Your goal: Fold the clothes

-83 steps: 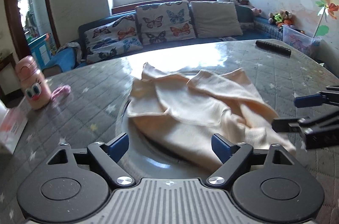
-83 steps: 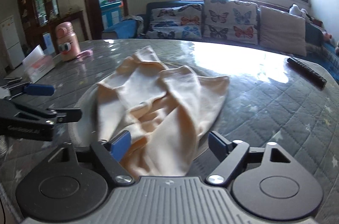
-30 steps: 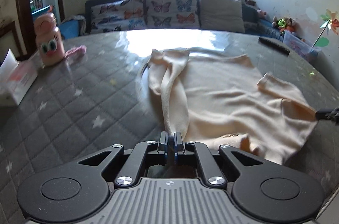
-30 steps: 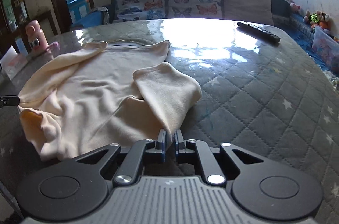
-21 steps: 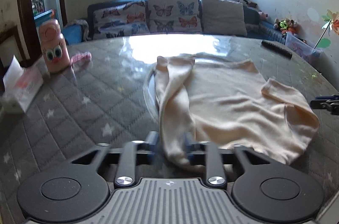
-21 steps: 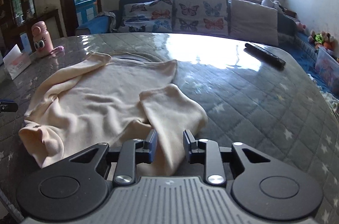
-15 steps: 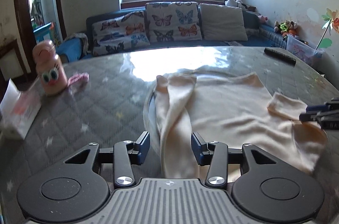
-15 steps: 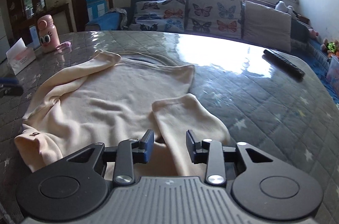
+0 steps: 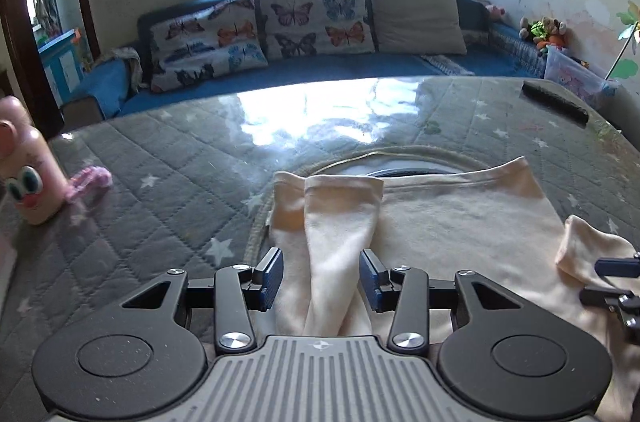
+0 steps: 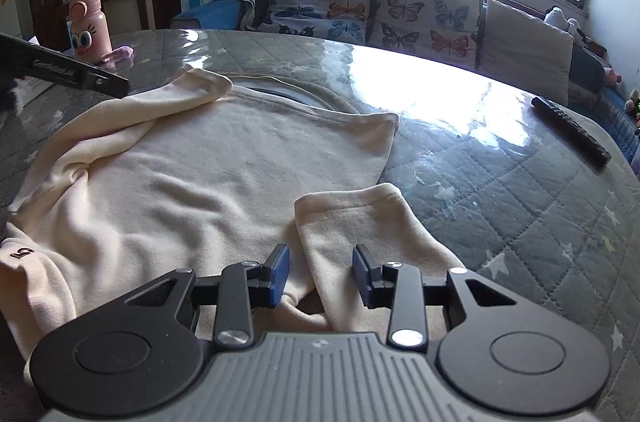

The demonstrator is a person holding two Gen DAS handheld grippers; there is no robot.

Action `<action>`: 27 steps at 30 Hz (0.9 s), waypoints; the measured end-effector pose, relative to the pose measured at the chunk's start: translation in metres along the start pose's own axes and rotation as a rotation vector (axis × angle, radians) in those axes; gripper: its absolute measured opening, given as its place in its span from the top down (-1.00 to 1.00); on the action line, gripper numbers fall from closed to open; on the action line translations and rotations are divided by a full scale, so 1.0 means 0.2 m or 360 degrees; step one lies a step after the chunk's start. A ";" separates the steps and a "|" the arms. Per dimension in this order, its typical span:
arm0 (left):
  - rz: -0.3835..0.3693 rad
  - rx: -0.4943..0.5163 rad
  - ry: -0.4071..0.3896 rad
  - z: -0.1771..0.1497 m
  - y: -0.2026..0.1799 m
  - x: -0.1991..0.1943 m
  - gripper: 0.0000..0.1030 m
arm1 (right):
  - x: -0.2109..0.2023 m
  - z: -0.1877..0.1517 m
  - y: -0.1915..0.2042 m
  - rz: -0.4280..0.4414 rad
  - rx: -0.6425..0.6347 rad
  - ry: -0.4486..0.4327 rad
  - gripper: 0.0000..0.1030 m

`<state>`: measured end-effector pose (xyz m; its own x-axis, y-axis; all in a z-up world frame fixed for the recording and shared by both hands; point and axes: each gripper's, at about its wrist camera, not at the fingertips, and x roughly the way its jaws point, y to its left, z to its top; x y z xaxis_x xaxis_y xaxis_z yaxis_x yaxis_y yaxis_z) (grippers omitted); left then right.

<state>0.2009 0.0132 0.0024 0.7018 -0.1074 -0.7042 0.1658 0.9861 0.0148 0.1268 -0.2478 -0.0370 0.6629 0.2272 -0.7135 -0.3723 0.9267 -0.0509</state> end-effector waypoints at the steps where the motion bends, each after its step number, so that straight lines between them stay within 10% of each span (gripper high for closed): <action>1: -0.0010 -0.0004 0.0014 0.01 0.00 0.03 0.14 | 0.01 0.00 0.00 0.0002 -0.0002 0.0001 0.33; 5: -0.0044 -0.0017 0.0075 0.04 0.02 0.12 0.22 | 0.02 0.02 -0.01 0.0003 -0.0013 -0.0002 0.33; 12: -0.0055 -0.0073 0.0052 0.04 0.04 0.15 0.94 | 0.03 0.02 -0.02 0.0007 -0.0009 -0.0012 0.34; 27: 0.0330 -0.0399 -0.0221 -0.10 0.48 -0.30 0.95 | -0.03 0.00 -0.03 -0.0017 0.0010 -0.0073 0.94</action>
<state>0.1605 0.1172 0.0325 0.7931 0.0994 -0.6009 -0.1534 0.9874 -0.0391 0.1253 -0.2556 -0.0318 0.6960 0.2304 -0.6800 -0.3610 0.9310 -0.0540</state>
